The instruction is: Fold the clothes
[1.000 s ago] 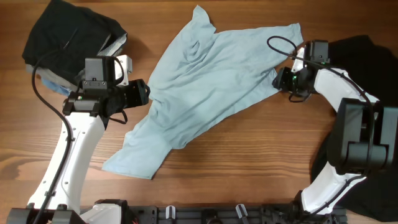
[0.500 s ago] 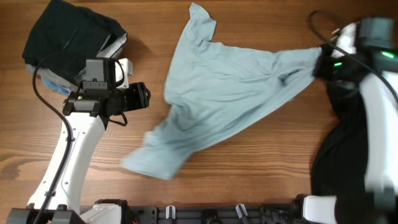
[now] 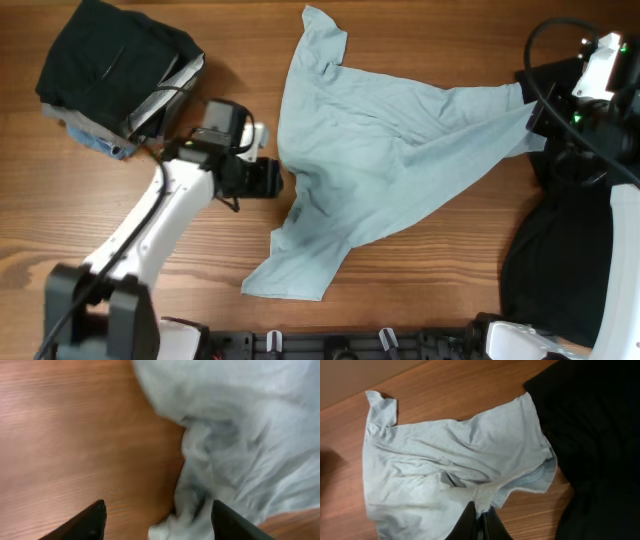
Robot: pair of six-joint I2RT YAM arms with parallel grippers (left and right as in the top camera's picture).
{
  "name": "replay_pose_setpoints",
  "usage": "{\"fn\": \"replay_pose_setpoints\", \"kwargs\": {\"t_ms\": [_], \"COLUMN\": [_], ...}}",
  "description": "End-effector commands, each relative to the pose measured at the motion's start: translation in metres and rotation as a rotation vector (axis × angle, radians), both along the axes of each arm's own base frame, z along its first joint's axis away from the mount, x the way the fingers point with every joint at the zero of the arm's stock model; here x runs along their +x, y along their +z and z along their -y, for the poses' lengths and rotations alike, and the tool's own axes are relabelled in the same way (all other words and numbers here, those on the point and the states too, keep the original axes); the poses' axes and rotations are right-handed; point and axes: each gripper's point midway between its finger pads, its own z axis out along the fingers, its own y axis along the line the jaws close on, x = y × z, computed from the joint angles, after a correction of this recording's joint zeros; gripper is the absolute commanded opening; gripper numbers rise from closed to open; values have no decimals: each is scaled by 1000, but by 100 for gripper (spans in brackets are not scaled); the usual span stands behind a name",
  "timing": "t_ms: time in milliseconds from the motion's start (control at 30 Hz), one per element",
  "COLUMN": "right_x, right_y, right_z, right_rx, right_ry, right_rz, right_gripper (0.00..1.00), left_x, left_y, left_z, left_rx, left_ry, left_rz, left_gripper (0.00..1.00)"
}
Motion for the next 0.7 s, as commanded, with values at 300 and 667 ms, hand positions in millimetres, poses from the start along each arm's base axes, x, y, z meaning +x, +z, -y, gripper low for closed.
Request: {"fn": "replay_pose_setpoints", "kwargs": {"t_ms": [300, 667], "right_x": [-42, -82], "right_y": [-20, -37], "right_z": [38, 36], "right_rx": [-150, -146], "right_ry": [-201, -233], "right_rz": [-188, -366], "right_gripper": [4, 45], "left_x": [101, 159], "left_y": [-81, -74], "left_z": [39, -136], "left_rx": [-12, 189], "left_ry": [-68, 502], "left_rz": [270, 285], "left_gripper": [5, 5]}}
